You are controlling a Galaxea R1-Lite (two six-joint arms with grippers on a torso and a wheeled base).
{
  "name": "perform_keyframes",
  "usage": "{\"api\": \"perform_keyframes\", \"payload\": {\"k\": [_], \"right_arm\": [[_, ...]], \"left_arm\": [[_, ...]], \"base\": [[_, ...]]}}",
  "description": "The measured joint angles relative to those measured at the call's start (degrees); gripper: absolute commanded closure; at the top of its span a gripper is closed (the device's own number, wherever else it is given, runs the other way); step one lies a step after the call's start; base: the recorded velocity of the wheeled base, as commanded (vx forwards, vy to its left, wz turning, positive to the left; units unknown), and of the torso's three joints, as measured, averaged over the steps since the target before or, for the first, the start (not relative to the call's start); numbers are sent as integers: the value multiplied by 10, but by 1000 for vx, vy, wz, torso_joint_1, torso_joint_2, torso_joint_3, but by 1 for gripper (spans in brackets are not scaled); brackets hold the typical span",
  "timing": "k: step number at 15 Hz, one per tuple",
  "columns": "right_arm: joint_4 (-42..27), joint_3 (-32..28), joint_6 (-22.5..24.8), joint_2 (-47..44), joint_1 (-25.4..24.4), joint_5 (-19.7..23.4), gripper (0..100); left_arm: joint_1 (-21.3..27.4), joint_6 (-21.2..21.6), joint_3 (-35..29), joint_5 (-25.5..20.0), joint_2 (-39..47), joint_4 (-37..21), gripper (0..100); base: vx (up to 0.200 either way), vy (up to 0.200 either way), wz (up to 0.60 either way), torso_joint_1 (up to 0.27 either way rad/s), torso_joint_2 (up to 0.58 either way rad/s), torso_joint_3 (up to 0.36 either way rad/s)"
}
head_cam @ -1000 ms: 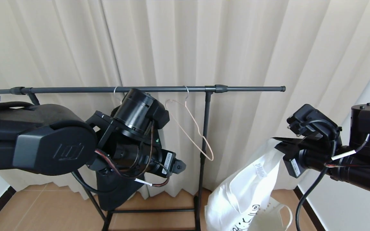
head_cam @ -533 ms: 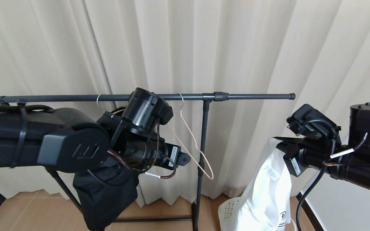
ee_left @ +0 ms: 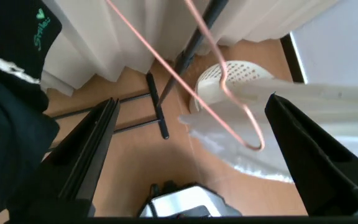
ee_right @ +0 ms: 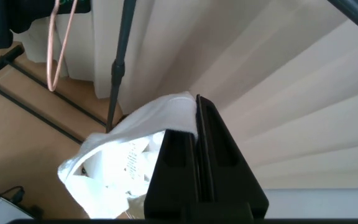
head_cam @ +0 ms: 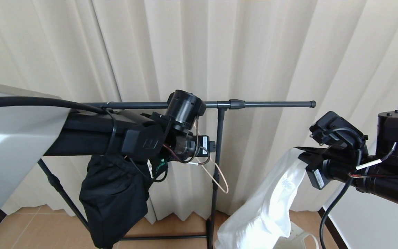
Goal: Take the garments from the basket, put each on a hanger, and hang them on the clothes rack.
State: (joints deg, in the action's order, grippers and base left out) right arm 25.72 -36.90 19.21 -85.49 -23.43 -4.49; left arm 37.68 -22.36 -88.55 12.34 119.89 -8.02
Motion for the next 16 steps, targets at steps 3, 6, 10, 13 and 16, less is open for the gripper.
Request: {"api": "perform_keyframes", "payload": {"k": [3,6,10,13,16], "right_arm": [[1,0,0,0,0,0,100],[3,1,0,0,-1,0,100],[3,2,0,0,-1,0,100],[3,3,0,1,-1,0,100],[3,3,0,2,-1,0,100]], "left_arm": [[-1,-18,-57,36,48,-1,0],[-3,-20,-89,58,82,-17,0],[-9,-20,-89,76,94,-26,0],[-14,-23,-84,89,97,-42,0],[-22,-23,-71,91,98,-42,0]], "base": [[0,0,0,0,0,0],[0,0,0,0,0,0],[0,0,0,0,0,0],[0,0,0,0,0,0],[0,0,0,0,0,0]]}}
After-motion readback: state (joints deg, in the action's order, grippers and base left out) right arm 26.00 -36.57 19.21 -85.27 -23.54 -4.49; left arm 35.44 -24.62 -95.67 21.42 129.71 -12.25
